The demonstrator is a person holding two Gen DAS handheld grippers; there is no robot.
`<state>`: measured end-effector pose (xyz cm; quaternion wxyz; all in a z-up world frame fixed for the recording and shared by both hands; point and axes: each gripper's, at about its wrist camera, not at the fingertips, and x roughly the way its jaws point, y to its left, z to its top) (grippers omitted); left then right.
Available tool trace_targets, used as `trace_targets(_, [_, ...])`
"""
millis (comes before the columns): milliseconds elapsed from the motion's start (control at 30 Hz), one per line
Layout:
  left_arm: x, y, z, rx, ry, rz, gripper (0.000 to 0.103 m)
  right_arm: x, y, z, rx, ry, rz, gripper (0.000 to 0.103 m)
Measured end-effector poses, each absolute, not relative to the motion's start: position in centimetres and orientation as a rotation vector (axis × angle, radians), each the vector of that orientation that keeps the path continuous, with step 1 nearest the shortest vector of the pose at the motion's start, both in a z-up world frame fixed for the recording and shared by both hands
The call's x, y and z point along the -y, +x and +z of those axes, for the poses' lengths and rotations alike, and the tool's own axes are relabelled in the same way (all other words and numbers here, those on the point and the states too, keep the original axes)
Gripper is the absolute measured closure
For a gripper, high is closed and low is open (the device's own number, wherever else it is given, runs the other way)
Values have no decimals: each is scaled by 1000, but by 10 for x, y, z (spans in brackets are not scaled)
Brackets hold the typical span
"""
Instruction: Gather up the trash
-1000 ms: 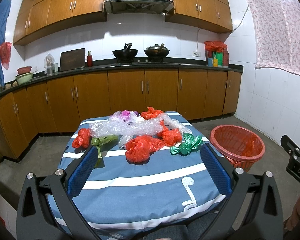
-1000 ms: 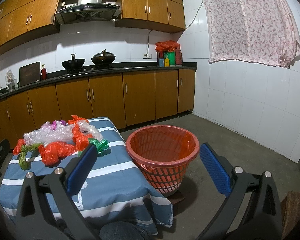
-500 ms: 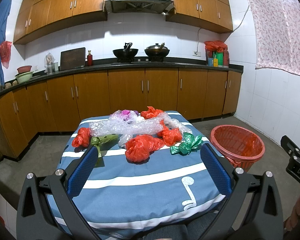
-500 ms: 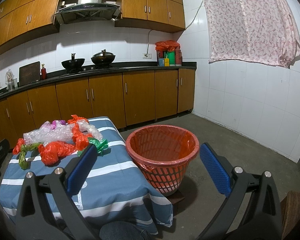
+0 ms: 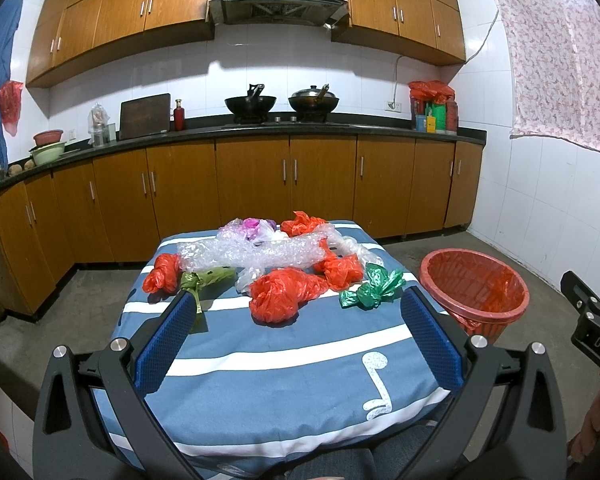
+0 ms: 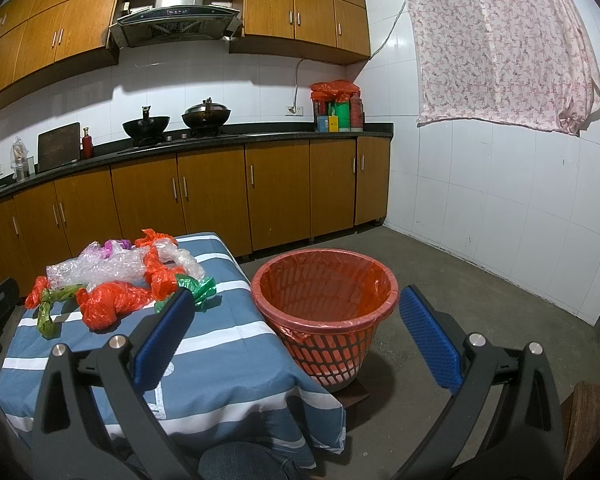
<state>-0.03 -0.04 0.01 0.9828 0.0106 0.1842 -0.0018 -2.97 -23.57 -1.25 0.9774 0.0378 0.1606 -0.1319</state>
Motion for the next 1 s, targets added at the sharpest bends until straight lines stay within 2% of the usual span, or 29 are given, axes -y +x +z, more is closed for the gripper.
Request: trace_targets(1000, [8, -4, -2, -372, 26, 5, 2, 246, -32, -9, -339, 87, -251, 4])
